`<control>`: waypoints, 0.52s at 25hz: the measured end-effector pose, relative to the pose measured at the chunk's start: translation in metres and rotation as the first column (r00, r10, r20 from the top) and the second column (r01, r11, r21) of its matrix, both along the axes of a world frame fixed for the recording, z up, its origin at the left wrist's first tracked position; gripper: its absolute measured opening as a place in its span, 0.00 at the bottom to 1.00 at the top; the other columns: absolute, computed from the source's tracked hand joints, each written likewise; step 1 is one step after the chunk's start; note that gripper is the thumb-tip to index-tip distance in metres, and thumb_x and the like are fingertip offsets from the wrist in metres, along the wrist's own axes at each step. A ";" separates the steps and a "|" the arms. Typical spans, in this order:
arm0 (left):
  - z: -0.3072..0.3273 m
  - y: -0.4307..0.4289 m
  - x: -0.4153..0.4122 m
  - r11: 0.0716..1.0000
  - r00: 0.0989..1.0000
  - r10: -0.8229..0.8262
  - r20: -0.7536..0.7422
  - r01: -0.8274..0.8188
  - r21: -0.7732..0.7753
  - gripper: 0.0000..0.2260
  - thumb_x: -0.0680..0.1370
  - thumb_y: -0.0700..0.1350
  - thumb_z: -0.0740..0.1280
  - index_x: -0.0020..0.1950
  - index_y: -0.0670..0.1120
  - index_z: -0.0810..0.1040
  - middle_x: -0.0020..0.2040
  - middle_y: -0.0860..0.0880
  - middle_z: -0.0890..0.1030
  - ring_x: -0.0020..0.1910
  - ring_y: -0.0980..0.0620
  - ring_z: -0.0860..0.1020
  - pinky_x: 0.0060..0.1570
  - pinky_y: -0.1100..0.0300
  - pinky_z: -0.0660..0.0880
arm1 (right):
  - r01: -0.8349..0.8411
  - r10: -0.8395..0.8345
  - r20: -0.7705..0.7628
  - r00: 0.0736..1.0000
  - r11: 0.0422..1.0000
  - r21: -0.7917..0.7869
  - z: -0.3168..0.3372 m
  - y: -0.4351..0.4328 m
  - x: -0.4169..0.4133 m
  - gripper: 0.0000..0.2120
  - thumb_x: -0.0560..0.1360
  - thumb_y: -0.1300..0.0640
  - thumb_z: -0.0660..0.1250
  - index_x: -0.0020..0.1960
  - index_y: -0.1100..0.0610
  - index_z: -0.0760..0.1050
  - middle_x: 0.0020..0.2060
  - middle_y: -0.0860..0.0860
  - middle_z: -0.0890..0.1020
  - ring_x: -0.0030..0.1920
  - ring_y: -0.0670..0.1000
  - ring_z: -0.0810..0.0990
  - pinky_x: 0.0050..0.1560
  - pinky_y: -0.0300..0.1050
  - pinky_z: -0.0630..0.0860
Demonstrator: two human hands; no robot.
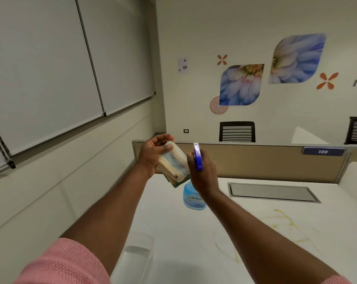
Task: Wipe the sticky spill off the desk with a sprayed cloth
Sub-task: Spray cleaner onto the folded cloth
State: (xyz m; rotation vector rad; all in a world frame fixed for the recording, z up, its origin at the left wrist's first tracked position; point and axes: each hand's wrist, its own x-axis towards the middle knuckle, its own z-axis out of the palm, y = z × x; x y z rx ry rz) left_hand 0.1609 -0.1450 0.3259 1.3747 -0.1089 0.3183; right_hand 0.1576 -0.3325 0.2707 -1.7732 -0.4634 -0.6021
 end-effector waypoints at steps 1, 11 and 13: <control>0.007 -0.016 0.007 1.000 1.000 -0.017 0.017 0.016 0.010 0.14 0.75 0.34 0.73 0.58 0.45 0.83 0.56 0.46 0.87 0.56 0.47 0.85 0.50 0.54 0.84 | 0.029 -0.029 0.022 0.999 1.000 -0.007 0.004 -0.015 0.002 0.14 0.82 0.39 0.60 0.54 0.50 0.72 0.40 0.48 0.80 0.38 0.50 0.81 0.34 0.40 0.79; 0.063 -0.216 0.052 0.986 0.979 -0.160 0.129 0.152 0.070 0.18 0.74 0.32 0.74 0.62 0.41 0.81 0.58 0.45 0.86 0.57 0.48 0.84 0.54 0.54 0.82 | 0.194 -0.187 0.145 0.972 0.980 -0.039 0.047 -0.211 0.011 0.16 0.82 0.42 0.60 0.52 0.55 0.74 0.40 0.51 0.79 0.36 0.48 0.78 0.33 0.41 0.75; 0.072 -0.252 0.060 0.985 0.975 -0.169 0.146 0.161 0.062 0.18 0.73 0.31 0.74 0.61 0.42 0.82 0.57 0.45 0.86 0.57 0.48 0.84 0.53 0.54 0.82 | 0.161 -0.145 0.171 0.975 0.983 -0.087 0.056 -0.249 0.013 0.16 0.82 0.44 0.62 0.53 0.57 0.76 0.41 0.53 0.80 0.38 0.49 0.80 0.34 0.47 0.79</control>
